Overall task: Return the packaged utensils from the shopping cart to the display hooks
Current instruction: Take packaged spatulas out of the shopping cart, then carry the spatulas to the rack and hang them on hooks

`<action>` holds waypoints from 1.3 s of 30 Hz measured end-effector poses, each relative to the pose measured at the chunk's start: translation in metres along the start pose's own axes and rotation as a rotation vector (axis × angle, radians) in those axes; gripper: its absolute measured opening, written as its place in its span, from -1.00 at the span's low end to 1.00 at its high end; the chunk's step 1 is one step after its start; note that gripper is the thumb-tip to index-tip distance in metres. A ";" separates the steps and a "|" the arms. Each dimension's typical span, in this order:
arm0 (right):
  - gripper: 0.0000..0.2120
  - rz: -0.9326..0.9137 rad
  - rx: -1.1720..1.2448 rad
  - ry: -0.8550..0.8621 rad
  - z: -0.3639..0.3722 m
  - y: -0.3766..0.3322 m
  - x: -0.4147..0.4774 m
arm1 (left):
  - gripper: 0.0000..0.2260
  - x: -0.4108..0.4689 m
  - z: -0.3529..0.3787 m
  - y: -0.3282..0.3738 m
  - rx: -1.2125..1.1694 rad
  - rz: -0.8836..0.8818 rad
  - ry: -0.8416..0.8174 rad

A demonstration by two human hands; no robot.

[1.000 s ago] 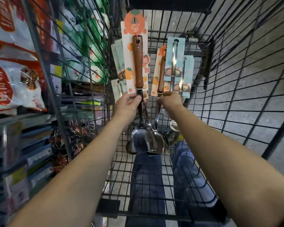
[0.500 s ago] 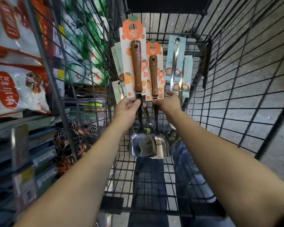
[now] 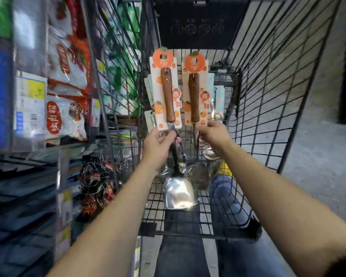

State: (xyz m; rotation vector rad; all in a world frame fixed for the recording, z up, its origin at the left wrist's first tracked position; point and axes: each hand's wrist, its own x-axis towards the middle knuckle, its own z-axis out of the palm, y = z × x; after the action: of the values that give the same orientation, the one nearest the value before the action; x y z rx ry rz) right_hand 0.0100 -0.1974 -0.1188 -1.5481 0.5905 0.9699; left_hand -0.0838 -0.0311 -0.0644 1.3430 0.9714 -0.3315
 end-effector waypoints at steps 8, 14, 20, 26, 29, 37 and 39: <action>-0.85 -0.086 -0.044 0.005 -0.010 -0.054 -0.077 | -0.80 -0.069 -0.010 0.052 0.048 0.028 -0.025; -0.76 -0.233 -0.043 0.019 -0.024 -0.107 -0.150 | -0.78 -0.130 -0.007 0.099 0.166 0.164 -0.047; -0.86 -0.413 0.006 -0.039 -0.037 -0.150 -0.221 | -0.50 -0.174 0.003 0.132 0.180 0.332 -0.006; -0.91 -0.548 0.031 -0.120 -0.053 -0.182 -0.267 | -0.84 -0.224 0.012 0.164 0.099 0.433 0.085; -0.89 -0.596 0.033 -0.175 -0.062 -0.192 -0.291 | -0.82 -0.259 0.019 0.176 0.060 0.511 0.159; -0.91 -0.699 -0.044 -0.440 -0.065 -0.196 -0.368 | -0.83 -0.365 0.030 0.175 -0.051 0.630 0.388; -0.91 -0.731 -0.086 -0.487 -0.059 -0.195 -0.389 | -0.83 -0.390 0.025 0.171 -0.069 0.659 0.451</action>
State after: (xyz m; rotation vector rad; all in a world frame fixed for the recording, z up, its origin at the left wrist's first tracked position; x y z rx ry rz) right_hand -0.0241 -0.2679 0.3132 -1.3668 -0.3527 0.7525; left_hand -0.1821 -0.1349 0.3373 1.6219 0.8304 0.5193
